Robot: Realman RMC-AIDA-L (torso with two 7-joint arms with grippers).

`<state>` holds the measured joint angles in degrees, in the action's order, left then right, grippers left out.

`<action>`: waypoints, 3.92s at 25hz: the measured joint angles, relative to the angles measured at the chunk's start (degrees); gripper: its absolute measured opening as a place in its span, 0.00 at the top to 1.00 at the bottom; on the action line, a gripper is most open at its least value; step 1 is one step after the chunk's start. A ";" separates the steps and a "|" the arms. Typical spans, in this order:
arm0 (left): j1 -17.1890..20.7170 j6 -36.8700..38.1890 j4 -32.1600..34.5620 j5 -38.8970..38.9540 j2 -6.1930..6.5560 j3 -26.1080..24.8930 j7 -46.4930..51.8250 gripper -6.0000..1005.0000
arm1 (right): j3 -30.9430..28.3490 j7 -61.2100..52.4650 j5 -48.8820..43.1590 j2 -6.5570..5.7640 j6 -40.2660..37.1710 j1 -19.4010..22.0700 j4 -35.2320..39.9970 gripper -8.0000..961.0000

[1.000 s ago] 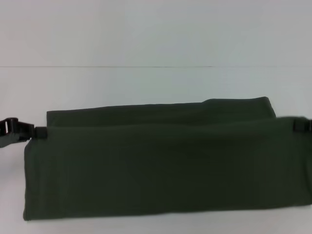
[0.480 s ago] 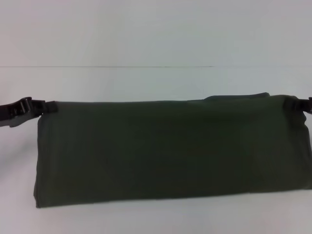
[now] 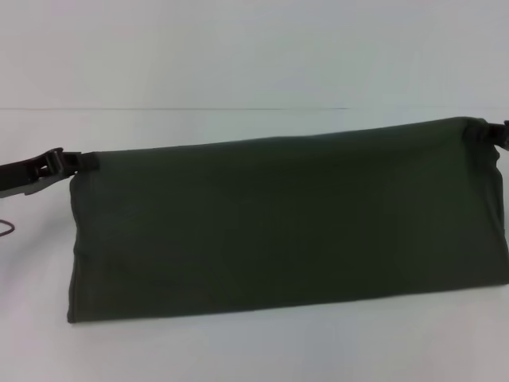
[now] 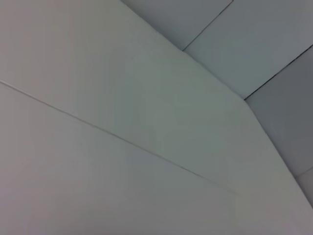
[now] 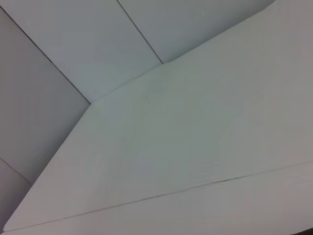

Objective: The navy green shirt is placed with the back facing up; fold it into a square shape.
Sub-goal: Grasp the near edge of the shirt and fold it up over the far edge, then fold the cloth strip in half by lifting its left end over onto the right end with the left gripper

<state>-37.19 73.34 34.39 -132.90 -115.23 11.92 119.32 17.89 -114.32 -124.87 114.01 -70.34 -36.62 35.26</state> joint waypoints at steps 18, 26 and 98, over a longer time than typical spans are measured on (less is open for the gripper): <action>-2.56 -13.50 -1.97 1.44 -4.49 0.39 -5.97 0.93 | 8.09 6.33 2.12 4.92 23.83 -4.63 -6.05 0.89; -2.78 -18.06 -3.73 3.48 -4.93 0.38 -8.20 0.93 | 8.80 7.46 4.33 5.47 29.39 -5.29 -7.72 0.89; 6.67 -3.99 -6.66 11.89 2.54 23.18 10.59 0.11 | 30.36 49.58 16.77 6.23 -2.12 1.84 -8.56 0.05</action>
<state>-30.52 69.35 27.73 -121.02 -112.70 35.11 129.91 48.25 -64.73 -108.10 120.23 -72.46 -34.78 26.70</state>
